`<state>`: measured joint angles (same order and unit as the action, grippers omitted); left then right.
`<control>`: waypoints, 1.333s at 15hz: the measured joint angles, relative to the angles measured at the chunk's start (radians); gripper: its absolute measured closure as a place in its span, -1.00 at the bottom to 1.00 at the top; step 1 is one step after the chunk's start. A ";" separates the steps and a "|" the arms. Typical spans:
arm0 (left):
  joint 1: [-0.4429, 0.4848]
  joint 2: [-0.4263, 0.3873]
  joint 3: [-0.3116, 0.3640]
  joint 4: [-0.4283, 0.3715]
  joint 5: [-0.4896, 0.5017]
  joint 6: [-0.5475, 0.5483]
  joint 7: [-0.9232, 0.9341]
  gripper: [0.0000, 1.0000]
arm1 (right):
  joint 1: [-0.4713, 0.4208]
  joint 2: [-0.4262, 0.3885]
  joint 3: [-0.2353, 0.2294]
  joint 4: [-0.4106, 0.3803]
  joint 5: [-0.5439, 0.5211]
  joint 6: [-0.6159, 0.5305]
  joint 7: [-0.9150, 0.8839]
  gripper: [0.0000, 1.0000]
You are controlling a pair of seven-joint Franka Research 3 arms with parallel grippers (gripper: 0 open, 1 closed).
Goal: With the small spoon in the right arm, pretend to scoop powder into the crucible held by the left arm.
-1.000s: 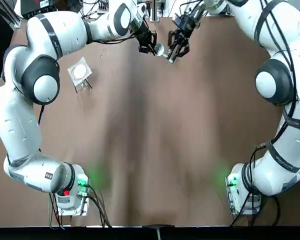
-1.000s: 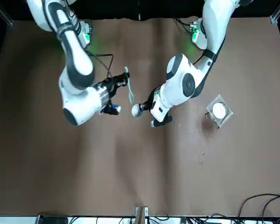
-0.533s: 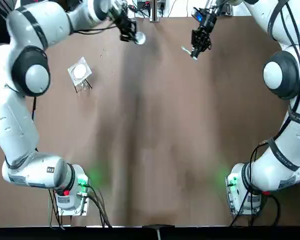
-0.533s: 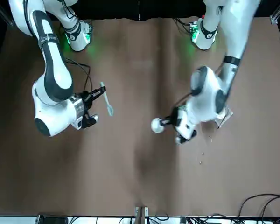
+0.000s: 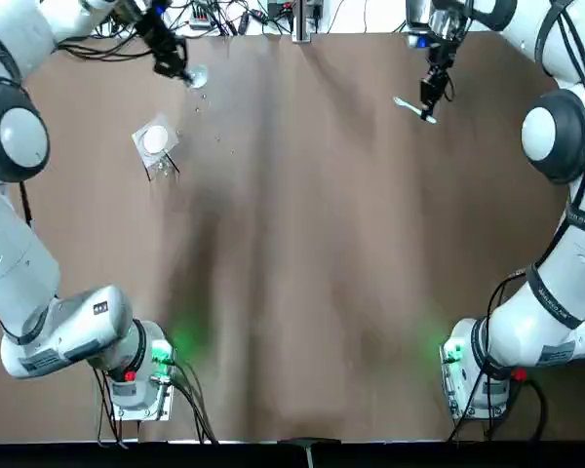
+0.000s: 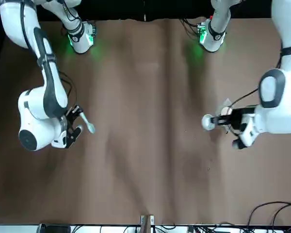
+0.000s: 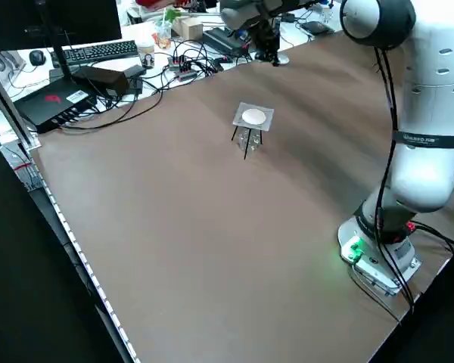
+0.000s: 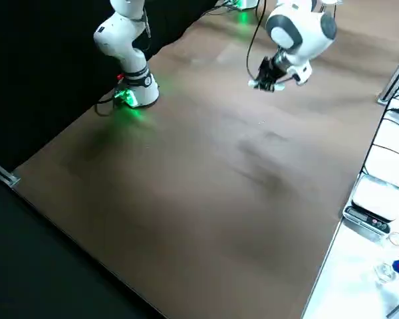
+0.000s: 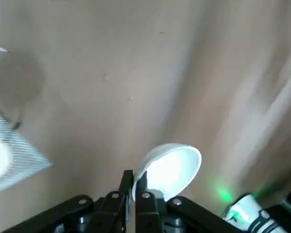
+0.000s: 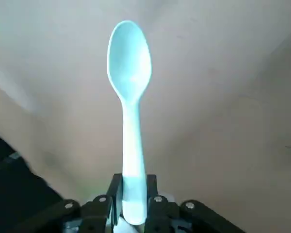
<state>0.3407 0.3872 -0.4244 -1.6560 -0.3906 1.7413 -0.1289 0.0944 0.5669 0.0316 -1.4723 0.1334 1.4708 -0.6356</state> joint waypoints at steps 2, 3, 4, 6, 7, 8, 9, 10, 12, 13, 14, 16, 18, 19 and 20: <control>0.066 -0.017 0.000 -0.057 0.003 -0.006 0.100 0.89 | -0.033 0.033 -0.001 -0.020 -0.067 0.065 -0.120 0.52; 0.091 -0.021 0.000 -0.081 0.020 -0.006 0.142 0.89 | -0.052 0.049 -0.001 -0.033 -0.088 0.107 -0.184 0.52; 0.114 -0.022 0.000 -0.100 0.038 -0.006 0.178 0.89 | -0.075 0.066 -0.002 -0.049 -0.105 0.155 -0.253 0.52; 0.162 -0.022 0.000 -0.130 0.054 -0.006 0.265 0.89 | -0.127 0.097 -0.003 -0.072 -0.139 0.249 -0.411 0.52; 0.189 -0.022 0.000 -0.144 0.057 -0.006 0.310 0.89 | -0.151 0.110 -0.003 -0.075 -0.165 0.289 -0.496 0.52; 0.217 -0.022 0.001 -0.159 0.058 -0.006 0.357 0.89 | -0.170 0.120 -0.003 -0.076 -0.198 0.334 -0.581 0.52; 0.244 -0.021 0.001 -0.172 0.059 -0.007 0.401 0.89 | -0.186 0.129 -0.002 -0.078 -0.221 0.370 -0.653 0.52; 0.267 -0.019 0.001 -0.184 0.062 -0.007 0.441 0.89 | -0.199 0.135 -0.003 -0.079 -0.235 0.392 -0.710 0.52; 0.294 -0.012 0.001 -0.200 0.079 -0.007 0.485 0.89 | -0.216 0.150 -0.003 -0.080 -0.257 0.441 -0.809 0.52; 0.298 -0.009 0.001 -0.204 0.085 -0.007 0.491 0.89 | -0.220 0.159 -0.002 -0.082 -0.272 0.463 -0.846 0.52; 0.298 -0.005 0.000 -0.206 0.088 -0.007 0.491 0.89 | -0.224 0.168 -0.002 -0.083 -0.281 0.482 -0.869 0.52; 0.293 0.002 -0.001 -0.214 0.089 -0.007 0.491 0.89 | -0.232 0.188 -0.002 -0.084 -0.286 0.500 -0.890 0.52; 0.290 0.010 -0.001 -0.217 0.089 -0.007 0.491 0.89 | -0.236 0.199 -0.002 -0.084 -0.286 0.504 -0.894 0.52; 0.288 0.015 -0.001 -0.217 0.090 -0.007 0.491 0.89 | -0.236 0.199 -0.002 -0.083 -0.286 0.504 -0.894 0.52; 0.286 0.024 -0.002 -0.217 0.109 -0.005 0.491 0.89 | -0.236 0.199 -0.002 -0.083 -0.286 0.503 -0.894 0.52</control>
<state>0.6269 0.4116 -0.4259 -1.8733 -0.2818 1.7361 0.3626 -0.1413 0.7659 0.0300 -1.5554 -0.1529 1.9736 -1.5295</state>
